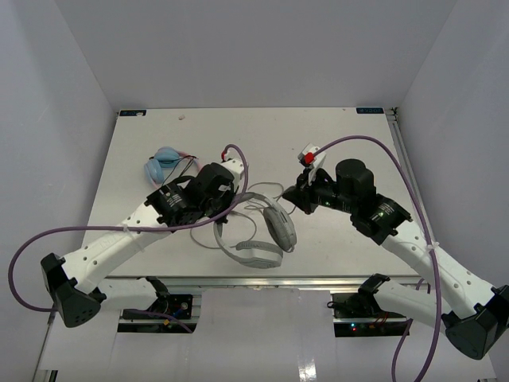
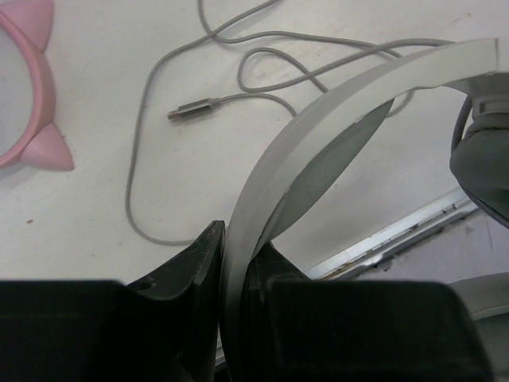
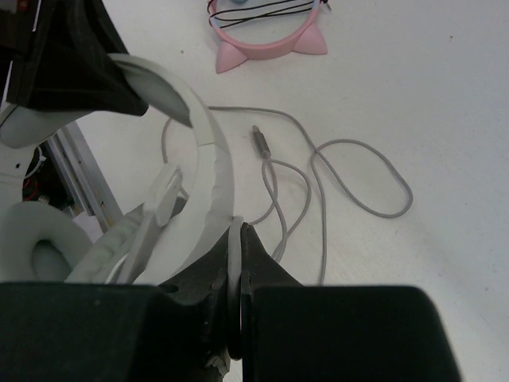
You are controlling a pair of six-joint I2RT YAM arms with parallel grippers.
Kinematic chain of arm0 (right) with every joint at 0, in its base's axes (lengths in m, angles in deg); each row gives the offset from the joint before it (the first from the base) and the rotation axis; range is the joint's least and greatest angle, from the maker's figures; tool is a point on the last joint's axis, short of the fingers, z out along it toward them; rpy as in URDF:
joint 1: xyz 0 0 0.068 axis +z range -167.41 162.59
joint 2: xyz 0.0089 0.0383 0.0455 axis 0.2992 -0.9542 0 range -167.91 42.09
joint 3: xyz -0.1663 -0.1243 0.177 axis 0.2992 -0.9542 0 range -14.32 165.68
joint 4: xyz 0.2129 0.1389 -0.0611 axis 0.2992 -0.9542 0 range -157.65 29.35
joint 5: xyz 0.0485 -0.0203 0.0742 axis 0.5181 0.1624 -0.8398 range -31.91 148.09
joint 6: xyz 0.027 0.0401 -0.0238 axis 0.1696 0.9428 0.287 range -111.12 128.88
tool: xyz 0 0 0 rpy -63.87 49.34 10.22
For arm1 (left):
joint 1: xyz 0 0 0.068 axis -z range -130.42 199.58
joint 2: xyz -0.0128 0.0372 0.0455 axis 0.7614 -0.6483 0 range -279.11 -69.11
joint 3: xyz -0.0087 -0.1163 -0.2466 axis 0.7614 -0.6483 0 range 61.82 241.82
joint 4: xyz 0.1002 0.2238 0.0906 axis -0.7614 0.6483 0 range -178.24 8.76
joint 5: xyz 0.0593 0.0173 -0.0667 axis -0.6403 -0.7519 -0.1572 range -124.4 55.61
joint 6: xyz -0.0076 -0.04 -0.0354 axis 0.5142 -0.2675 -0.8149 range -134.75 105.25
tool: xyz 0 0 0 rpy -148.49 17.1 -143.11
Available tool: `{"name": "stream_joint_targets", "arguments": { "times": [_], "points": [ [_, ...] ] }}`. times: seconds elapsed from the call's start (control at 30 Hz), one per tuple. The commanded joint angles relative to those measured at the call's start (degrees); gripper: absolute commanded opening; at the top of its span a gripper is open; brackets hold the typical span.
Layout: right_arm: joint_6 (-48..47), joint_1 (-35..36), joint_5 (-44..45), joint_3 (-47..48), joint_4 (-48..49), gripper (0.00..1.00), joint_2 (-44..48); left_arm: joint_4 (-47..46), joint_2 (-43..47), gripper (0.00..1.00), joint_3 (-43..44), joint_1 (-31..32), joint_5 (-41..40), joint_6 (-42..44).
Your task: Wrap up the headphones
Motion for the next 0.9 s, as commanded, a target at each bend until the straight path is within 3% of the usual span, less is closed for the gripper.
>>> {"name": "stream_joint_targets", "arguments": {
  "times": [0.0, 0.5, 0.87],
  "points": [
    [0.1, -0.2, -5.9, 2.9, 0.2, 0.08, 0.1, 0.7, -0.7, 0.0, 3.7, 0.3, -9.9, -2.2],
    [6.1, 1.4, -17.8, 0.2, 10.3, 0.08, -3.8, -0.3, -2.6, 0.0, 1.8, 1.4, -27.3, -1.5],
    [11.8, 1.4, -23.8, -2.8, 21.3, 0.1, -7.5, -3.8, 0.7, 0.0, -0.9, 2.2, -29.0, 0.3]
  ]
}}
